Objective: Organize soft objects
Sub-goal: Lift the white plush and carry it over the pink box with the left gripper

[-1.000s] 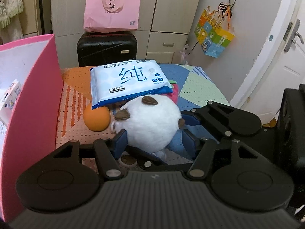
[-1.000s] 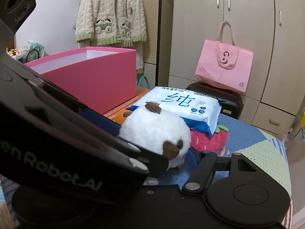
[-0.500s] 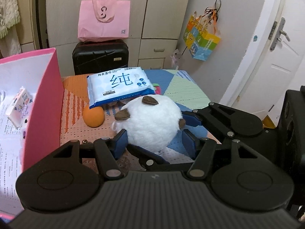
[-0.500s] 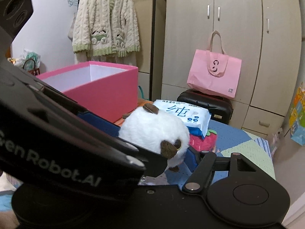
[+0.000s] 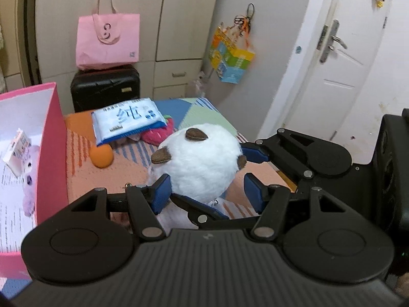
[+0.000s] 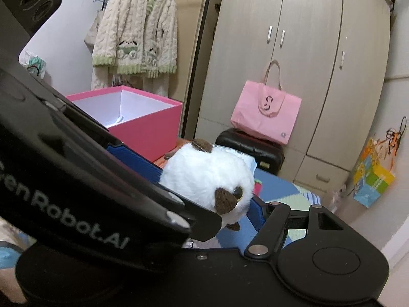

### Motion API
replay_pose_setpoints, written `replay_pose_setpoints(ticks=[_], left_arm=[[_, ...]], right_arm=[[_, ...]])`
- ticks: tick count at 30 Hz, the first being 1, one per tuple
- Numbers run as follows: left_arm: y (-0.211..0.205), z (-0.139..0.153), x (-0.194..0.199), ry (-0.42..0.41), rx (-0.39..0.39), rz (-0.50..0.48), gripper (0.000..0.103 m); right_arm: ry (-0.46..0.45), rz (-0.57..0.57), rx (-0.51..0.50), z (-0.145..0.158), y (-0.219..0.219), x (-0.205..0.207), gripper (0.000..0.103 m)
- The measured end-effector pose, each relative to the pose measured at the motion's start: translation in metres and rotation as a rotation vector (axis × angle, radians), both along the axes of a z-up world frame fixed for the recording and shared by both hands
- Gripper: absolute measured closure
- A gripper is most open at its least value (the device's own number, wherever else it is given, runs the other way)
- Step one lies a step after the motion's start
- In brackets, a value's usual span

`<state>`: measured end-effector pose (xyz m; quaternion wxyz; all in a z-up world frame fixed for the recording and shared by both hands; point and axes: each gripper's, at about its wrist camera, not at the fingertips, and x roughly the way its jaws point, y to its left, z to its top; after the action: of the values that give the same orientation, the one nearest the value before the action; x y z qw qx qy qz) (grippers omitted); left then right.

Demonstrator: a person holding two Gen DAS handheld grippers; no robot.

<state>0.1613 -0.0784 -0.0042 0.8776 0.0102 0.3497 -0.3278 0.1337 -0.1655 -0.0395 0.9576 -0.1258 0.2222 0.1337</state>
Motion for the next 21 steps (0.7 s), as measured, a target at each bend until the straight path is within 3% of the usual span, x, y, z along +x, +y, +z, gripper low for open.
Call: replay_pose_setpoints(ticks=[8, 21], left_arm=[[0.022, 0.021, -0.025, 0.081, -0.008, -0.025, 0.043], [0.082, 0.046, -0.057, 0.183, 0.026, 0.073, 0.043]], right_arm=[[0.038, 0.057, -0.112, 0.025, 0.025, -0.03, 0.03], [0.148, 0.225, -0.034, 0.048, 0.068, -0.049, 0.029]])
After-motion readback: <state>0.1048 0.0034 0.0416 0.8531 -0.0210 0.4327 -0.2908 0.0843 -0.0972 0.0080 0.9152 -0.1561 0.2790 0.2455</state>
